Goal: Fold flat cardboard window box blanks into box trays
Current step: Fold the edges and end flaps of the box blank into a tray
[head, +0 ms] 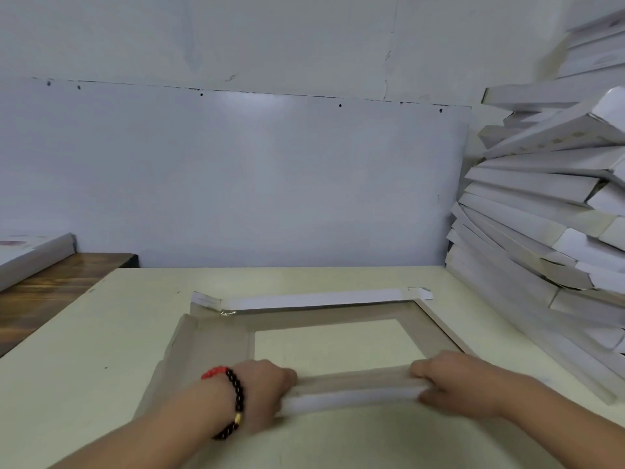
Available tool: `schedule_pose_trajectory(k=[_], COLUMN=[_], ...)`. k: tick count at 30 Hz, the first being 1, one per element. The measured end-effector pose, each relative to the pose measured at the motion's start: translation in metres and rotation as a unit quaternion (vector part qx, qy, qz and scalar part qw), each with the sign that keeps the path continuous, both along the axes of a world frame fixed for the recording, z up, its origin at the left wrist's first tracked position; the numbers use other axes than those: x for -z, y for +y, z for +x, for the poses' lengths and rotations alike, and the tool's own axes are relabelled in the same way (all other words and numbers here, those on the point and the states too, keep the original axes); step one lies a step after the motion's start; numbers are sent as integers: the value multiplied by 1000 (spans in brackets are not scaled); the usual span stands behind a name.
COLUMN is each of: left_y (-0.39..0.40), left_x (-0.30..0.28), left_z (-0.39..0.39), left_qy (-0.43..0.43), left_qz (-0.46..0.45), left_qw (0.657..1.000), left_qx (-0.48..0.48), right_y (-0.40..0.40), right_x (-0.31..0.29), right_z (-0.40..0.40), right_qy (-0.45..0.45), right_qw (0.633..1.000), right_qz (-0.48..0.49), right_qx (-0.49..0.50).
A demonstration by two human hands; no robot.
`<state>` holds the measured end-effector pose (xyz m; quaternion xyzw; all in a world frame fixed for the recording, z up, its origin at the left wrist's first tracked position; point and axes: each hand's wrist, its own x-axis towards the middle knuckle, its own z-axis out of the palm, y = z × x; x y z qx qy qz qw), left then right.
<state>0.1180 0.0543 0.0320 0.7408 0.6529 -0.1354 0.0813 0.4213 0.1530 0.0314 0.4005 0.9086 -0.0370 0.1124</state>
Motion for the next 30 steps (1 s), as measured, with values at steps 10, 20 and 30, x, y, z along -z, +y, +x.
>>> schedule_pose_trajectory(k=[10,20,30], left_y=[37,54,55], left_x=[9,78,95], left_z=[2,29,0], left_qy=[-33,-40,-96], left_qz=[83,234,238], left_qw=[994,960,958], left_qx=[-60,-150,-126], right_y=[32,11,20], right_x=[22,79,85], right_z=[-32,-109,-100], right_qy=[65,156,81], right_qw=[991,970,991], right_qz=[93,160,62], right_qx=[64,95,86])
